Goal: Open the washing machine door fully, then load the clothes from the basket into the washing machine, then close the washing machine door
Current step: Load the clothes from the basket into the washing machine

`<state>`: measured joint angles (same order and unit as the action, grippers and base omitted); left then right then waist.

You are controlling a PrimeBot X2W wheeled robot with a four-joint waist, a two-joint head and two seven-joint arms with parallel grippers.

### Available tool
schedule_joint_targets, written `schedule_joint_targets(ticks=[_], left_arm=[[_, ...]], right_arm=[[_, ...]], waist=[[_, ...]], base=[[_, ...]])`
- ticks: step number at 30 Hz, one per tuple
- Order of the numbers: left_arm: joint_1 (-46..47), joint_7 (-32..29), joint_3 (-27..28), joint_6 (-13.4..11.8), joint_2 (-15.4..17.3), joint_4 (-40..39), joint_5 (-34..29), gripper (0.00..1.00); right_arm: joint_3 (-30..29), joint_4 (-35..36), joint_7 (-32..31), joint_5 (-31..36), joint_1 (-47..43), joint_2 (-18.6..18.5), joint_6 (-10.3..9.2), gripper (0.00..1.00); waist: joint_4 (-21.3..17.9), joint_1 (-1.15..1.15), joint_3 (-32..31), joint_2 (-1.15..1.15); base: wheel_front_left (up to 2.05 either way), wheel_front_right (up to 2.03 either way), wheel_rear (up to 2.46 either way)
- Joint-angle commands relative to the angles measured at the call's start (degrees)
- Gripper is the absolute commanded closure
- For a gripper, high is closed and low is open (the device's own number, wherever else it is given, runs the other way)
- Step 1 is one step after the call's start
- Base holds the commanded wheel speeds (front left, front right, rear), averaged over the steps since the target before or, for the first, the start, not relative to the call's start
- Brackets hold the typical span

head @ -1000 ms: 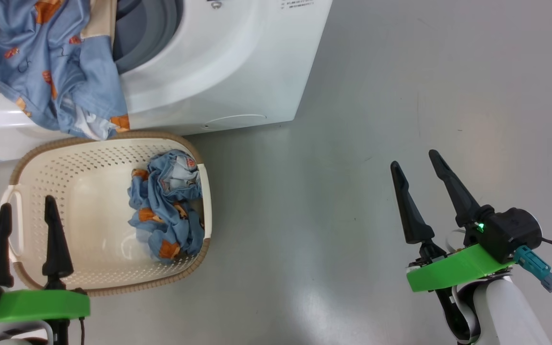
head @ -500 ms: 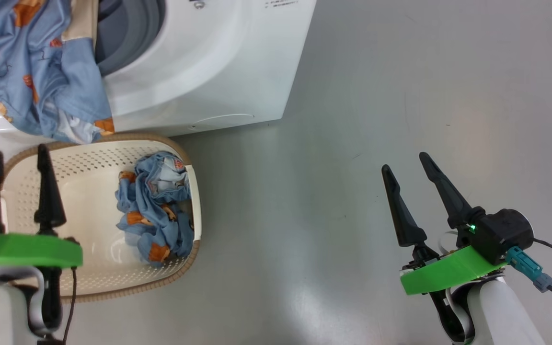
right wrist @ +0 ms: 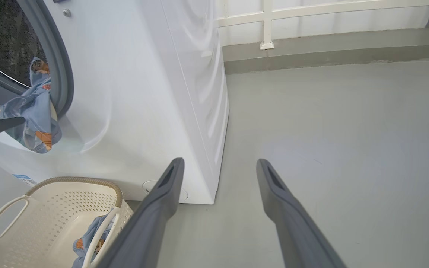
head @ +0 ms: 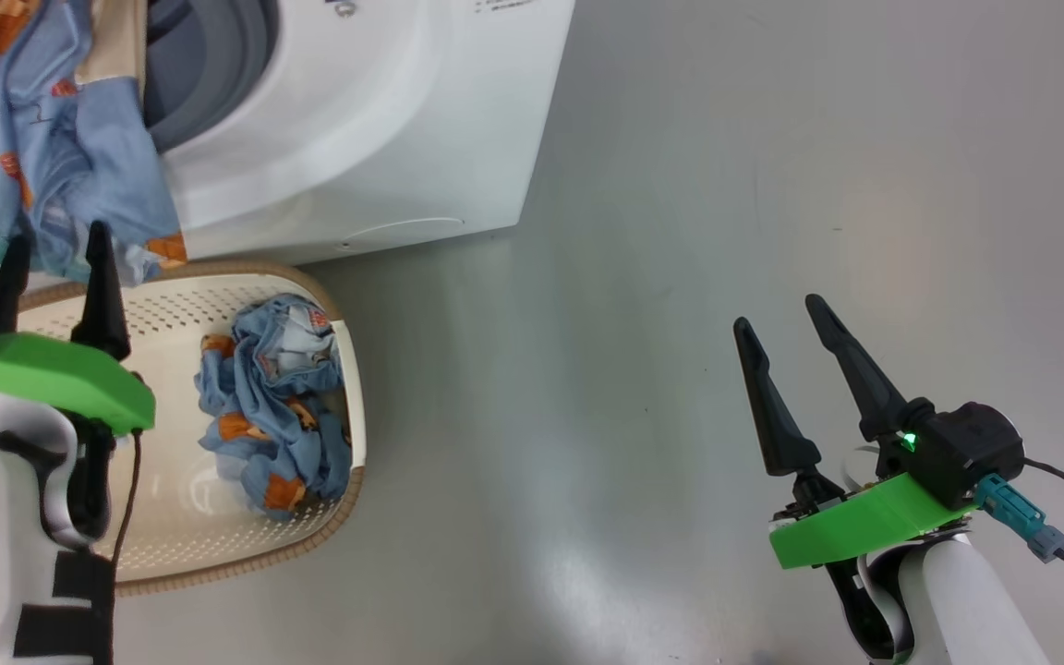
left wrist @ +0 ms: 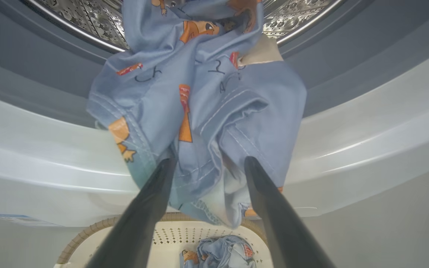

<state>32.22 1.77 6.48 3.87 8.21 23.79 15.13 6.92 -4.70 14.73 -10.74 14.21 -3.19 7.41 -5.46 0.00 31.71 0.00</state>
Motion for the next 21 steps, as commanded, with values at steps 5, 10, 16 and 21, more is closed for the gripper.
schedule_joint_targets(ticks=[5, 10, 16, 21], left_arm=[[7.38, -0.48, 2.01, -0.52, 3.14, 6.34, 1.87, 0.00], [9.92, 0.79, 2.31, -0.39, 2.95, 7.86, 2.90, 0.00], [11.89, 3.57, 2.60, -0.23, 3.48, 10.84, 3.48, 1.00], [12.57, 5.66, 2.40, 0.12, 3.57, 12.85, 3.83, 1.00]], right_arm=[[1.78, 1.09, 0.27, -1.29, -0.02, 0.31, 0.08, 0.00], [1.59, 0.94, 0.27, -1.86, 0.03, 0.31, 0.08, 0.00], [1.48, 0.69, 0.27, -2.30, 0.33, 0.31, 0.08, 0.00], [0.85, 0.60, 0.27, -2.13, 0.26, 0.31, 0.08, 0.00]], waist=[[-1.12, 0.00, 1.48, 0.00], [-1.29, 0.00, 2.19, 0.00], [-1.70, 0.00, 2.64, 0.00], [-1.30, 0.00, 2.48, 0.00]], base=[[0.00, 0.00, 0.00], [0.00, 0.00, 0.00], [0.00, 0.00, 0.00], [0.00, 0.00, 0.00]])
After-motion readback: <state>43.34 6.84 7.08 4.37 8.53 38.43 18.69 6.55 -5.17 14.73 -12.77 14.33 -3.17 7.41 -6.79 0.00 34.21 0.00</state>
